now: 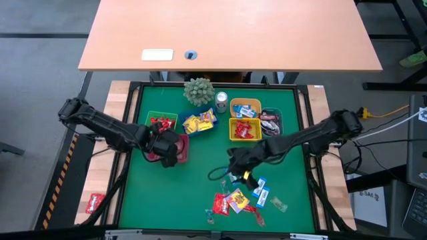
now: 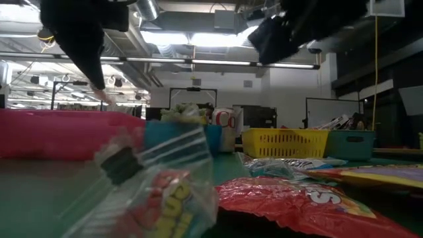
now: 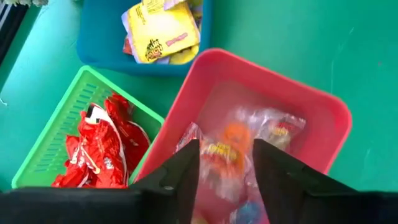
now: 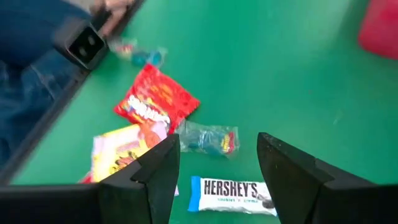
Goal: Sort candy
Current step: Put the transparent orange candy pack into the red bin, then put the transparent blue candy pack into the red bin
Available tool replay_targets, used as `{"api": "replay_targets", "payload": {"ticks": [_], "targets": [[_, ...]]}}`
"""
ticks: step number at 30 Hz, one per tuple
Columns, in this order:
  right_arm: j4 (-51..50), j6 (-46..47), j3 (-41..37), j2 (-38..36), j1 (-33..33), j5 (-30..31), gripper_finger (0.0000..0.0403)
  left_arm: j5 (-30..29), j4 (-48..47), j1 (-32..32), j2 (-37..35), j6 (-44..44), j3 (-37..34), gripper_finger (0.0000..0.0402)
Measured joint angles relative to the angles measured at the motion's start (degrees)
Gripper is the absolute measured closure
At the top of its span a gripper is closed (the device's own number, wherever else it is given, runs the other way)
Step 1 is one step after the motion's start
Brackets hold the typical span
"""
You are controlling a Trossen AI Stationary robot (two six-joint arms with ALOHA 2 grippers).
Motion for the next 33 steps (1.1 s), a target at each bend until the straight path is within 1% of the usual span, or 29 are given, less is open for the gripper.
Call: {"api": "replay_targets", "payload": {"ticks": [2,5,11,14,20,25,28,33], "targets": [[0.97,-0.99,0.00,2.43,0.31,0.00,0.0189,0.00,0.91,0.53,0.00,0.00,0.00,0.0251],[2.01,-2.10,-0.02,5.54,0.31,0.00,0.0189,0.00,2.64,0.79,0.00,0.00,0.00,0.0240],[7.47,-2.51,0.02,11.18,0.31,-0.13,0.0189,0.00,5.25,0.49,0.04,0.02,0.02,0.0240],[8.63,-2.54,-0.02,13.38,0.24,-0.84,0.0189,0.02,5.82,0.35,0.04,0.01,0.04,0.0240],[8.70,-2.47,0.00,16.51,0.24,-2.15,0.0189,0.02,7.33,0.35,0.06,0.02,0.04,0.0241],[8.34,-2.45,0.00,17.05,0.24,-2.08,0.0191,0.02,8.01,0.35,0.04,0.02,0.07,0.0241],[7.94,-2.50,0.02,17.05,0.24,-1.51,0.0207,0.02,8.71,0.35,0.04,0.02,0.07,0.0241],[7.50,-2.52,0.02,17.05,0.20,-0.57,0.0263,0.02,10.31,0.35,0.04,0.04,0.05,0.0241]]}}
